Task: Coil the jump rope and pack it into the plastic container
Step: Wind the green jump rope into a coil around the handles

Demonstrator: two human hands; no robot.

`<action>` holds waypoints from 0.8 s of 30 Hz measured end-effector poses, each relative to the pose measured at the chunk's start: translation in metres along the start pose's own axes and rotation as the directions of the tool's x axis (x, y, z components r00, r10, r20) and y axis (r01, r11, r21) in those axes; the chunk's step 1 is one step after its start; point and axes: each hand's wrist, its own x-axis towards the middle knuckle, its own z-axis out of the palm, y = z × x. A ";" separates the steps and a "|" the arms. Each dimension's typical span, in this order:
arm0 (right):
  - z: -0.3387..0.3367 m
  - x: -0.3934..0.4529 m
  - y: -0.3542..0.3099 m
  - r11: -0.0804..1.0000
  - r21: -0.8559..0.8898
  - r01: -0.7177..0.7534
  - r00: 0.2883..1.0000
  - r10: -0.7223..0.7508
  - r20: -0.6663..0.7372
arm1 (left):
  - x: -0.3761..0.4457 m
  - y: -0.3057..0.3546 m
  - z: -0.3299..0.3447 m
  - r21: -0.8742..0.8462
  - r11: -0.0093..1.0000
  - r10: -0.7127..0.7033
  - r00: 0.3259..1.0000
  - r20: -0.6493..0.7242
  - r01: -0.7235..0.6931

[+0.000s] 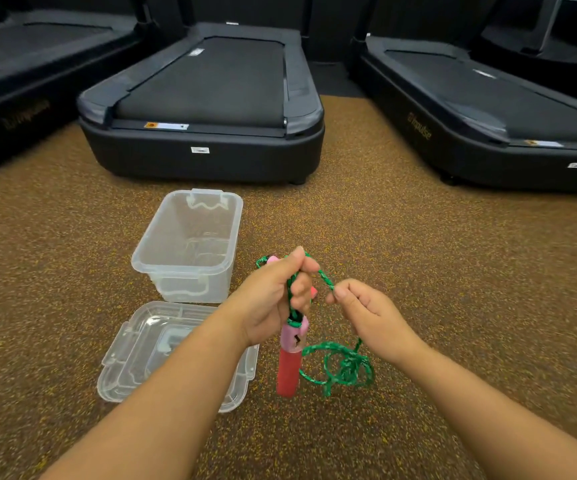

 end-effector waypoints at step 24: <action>-0.009 -0.005 -0.045 0.989 0.051 0.136 0.980 -0.142 0.140 | 0.010 -0.011 -0.006 0.282 0.943 -0.167 0.984 -0.063 0.178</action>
